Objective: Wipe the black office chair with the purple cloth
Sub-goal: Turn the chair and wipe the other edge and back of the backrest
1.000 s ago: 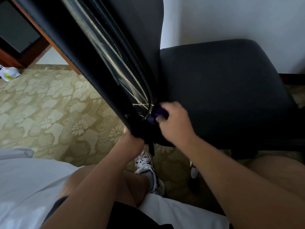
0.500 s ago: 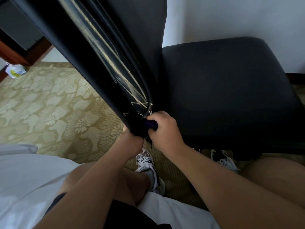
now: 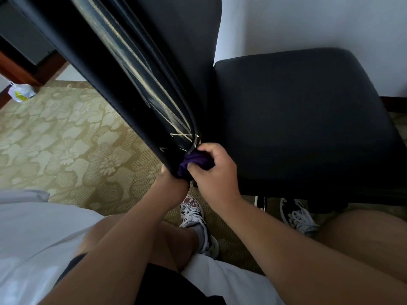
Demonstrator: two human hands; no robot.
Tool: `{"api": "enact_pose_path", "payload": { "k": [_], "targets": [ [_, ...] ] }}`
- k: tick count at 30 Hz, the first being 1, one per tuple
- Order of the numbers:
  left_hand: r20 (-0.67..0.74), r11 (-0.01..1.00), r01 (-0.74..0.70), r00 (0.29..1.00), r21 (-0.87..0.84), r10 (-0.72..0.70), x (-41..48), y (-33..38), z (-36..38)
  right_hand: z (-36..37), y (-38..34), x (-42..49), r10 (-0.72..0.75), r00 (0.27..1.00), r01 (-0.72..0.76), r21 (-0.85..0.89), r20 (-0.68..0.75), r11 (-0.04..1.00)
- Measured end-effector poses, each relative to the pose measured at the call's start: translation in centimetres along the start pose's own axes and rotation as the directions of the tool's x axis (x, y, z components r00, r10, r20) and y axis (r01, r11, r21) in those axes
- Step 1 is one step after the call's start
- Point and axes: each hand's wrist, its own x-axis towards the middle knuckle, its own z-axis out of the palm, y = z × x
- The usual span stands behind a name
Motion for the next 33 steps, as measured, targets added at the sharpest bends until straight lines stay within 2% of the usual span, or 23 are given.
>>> {"api": "enact_pose_path", "payload": {
  "k": [3,6,10,13,15,18,21,23,25,29,33],
  "targets": [
    [-0.010,0.999,0.025,1.000,0.040,-0.024,0.2,0.0,-0.1,0.1,0.9,0.3,-0.012,1.000,0.014,-0.147,0.019,0.989],
    [-0.002,0.999,0.026,1.000,0.027,-0.026,0.3,0.0,-0.2,0.1,1.6,0.5,-0.151,0.988,0.152,-0.331,0.030,0.931],
    [0.020,0.997,0.042,0.999,0.068,-0.043,0.2,0.2,-0.5,-0.5,2.8,0.4,-0.205,0.961,0.277,-0.609,0.188,0.743],
    [0.023,0.999,0.033,0.999,0.037,-0.034,-0.3,0.4,-0.6,-0.9,3.4,-0.1,-0.192,0.927,0.371,-0.704,0.323,0.606],
    [0.030,1.000,0.023,0.999,0.015,-0.024,-0.8,0.6,-0.6,-1.0,3.7,-0.6,-0.171,0.916,0.393,-0.723,0.363,0.568],
    [0.037,1.000,0.004,0.999,-0.002,-0.004,-1.5,0.8,-0.5,-1.3,3.1,-0.8,-0.151,0.940,0.328,-0.694,0.306,0.641],
    [0.076,0.998,-0.067,0.995,-0.011,0.068,-2.7,1.5,-0.8,-1.9,1.9,-0.5,-0.141,0.940,0.313,-0.617,0.312,0.722],
    [0.085,0.995,-0.099,0.992,0.003,0.098,-3.7,1.9,-1.3,-2.9,1.1,-0.6,-0.137,0.946,0.270,-0.484,0.292,0.832],
    [0.035,0.995,-0.097,0.995,0.001,0.097,-4.7,2.0,-2.2,-3.8,0.1,-0.9,-0.150,0.959,0.230,-0.355,0.240,0.906],
    [-0.135,0.982,-0.187,0.974,-0.012,0.184,-6.9,1.9,-4.9,-5.5,-1.7,-2.0,-0.146,0.966,0.210,-0.319,0.213,0.924],
    [-0.269,0.928,-0.364,0.904,-0.082,0.331,-9.7,1.9,-5.2,-6.9,-3.1,-3.9,-0.123,0.959,0.215,-0.369,0.257,0.904]
  ]
}}
